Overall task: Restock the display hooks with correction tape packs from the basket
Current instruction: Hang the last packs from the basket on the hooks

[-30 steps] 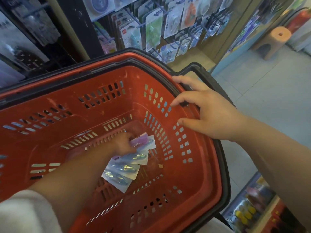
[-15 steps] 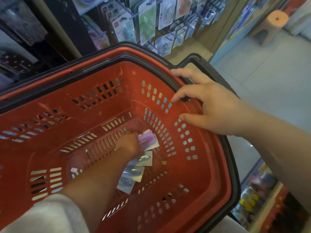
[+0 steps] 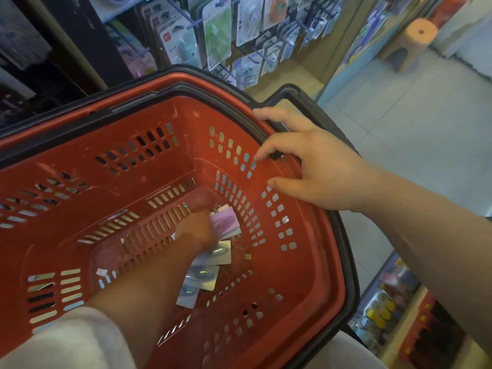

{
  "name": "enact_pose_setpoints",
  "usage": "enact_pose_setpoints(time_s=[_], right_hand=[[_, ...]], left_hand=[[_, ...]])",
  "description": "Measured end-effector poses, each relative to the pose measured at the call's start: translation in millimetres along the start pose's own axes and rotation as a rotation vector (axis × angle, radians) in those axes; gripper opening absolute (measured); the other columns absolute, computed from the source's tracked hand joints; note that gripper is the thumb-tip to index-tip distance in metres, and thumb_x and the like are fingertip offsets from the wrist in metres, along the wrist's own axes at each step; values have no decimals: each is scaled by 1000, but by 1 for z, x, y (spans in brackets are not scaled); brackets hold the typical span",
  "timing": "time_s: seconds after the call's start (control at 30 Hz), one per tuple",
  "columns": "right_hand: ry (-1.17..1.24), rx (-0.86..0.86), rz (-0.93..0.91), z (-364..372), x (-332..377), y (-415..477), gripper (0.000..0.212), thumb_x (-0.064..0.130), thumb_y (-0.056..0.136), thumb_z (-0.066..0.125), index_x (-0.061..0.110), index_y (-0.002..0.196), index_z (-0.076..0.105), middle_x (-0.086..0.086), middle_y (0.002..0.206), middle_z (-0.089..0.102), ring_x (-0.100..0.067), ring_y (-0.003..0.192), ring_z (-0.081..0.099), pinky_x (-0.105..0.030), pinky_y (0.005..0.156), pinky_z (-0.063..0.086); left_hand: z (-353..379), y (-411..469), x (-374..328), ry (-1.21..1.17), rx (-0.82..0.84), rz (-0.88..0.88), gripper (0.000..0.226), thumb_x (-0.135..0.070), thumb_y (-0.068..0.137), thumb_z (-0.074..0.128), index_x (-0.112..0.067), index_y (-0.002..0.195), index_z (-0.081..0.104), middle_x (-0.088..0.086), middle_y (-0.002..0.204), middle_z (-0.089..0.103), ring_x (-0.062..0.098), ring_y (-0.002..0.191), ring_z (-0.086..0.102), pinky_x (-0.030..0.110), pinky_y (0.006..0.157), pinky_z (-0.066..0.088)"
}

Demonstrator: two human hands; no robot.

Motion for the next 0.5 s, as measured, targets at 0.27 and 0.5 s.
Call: enact_pose_setpoints(time_s=[0.27, 0.5], right_hand=[[-130, -1, -29, -2, 6, -2, 37, 36, 79, 83, 37, 113, 68, 15, 163, 28, -15, 143, 39, -50, 111, 42], [-408, -189, -196, 5, 45, 23, 39, 56, 76, 77, 30, 105, 73, 4, 129, 61, -31, 125, 45, -49, 95, 36]], left_hand=[[-75, -36, 13, -51, -70, -1, 41, -59, 86, 67, -20, 89, 58, 10, 104, 75, 35, 97, 72, 31, 68, 45], [-153, -131, 59, -141, -213, -147, 40, -50, 91, 67, -19, 76, 47, 8, 81, 64, 33, 76, 58, 35, 59, 37]])
Point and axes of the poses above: each hand's wrist, its own y-axis towards the middle knuckle, its own z-axis out of the palm, x = y × z, the point moved 1 cm from there along y, towards the middle knuckle
